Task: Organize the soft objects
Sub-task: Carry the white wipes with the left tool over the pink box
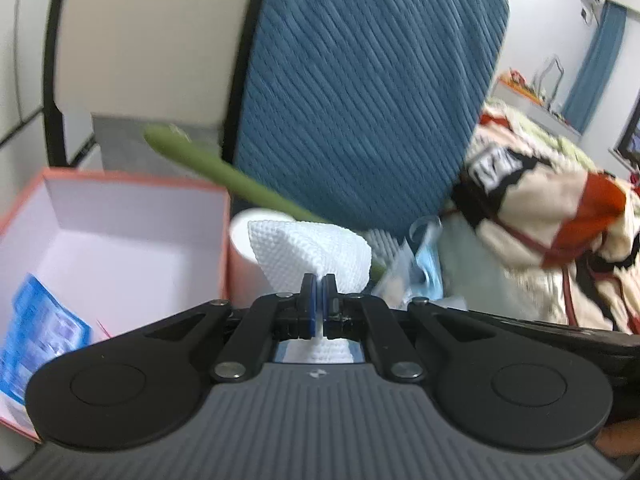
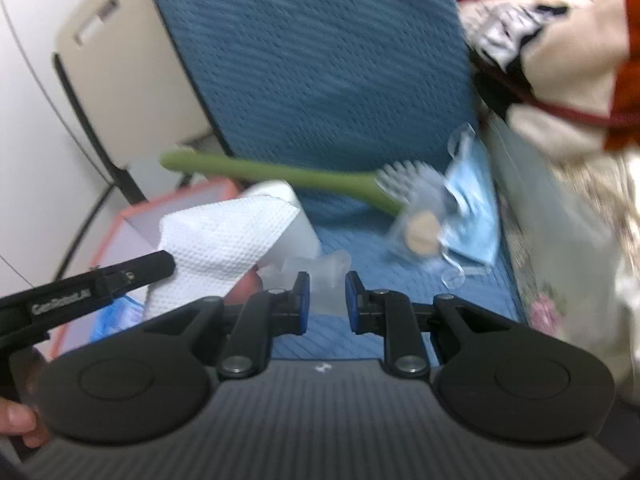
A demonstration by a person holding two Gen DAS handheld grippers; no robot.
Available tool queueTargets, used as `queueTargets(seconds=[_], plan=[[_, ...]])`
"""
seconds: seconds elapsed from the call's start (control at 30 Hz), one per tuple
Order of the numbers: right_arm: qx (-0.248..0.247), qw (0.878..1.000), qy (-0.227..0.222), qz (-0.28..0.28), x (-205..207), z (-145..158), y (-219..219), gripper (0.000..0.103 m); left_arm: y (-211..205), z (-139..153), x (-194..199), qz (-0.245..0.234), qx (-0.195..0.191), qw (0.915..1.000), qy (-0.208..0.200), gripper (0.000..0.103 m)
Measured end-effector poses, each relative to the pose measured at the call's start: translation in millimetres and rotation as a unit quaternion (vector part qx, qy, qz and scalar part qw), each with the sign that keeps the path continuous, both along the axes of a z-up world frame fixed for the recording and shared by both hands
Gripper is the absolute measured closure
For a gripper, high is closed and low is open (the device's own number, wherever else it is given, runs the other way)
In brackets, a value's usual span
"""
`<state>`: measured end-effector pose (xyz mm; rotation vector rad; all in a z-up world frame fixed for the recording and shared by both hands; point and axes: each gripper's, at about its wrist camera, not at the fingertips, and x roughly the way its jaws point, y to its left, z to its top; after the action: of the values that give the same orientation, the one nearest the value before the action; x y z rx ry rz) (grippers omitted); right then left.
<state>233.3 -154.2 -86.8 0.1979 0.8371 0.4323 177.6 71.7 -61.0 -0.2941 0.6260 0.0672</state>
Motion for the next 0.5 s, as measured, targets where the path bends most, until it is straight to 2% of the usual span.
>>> queueTargets(seconds=[0.27, 0.4, 0.5], plan=[[0.025, 0.998, -0.057, 0.030, 1, 56, 37, 0.081, 52, 42, -15, 0.039, 0.015, 0.9984, -0.038, 0.100], [0.030, 0.995, -0.077, 0.054, -1, 75, 66, 0.081, 83, 43, -27, 0.064, 0.018, 0.9971, -0.037, 0.100], [0.029, 0.993, -0.082, 0.075, -5, 78, 92, 0.081, 107, 36, -37, 0.082, 0.016, 0.9961, -0.030, 0.100]])
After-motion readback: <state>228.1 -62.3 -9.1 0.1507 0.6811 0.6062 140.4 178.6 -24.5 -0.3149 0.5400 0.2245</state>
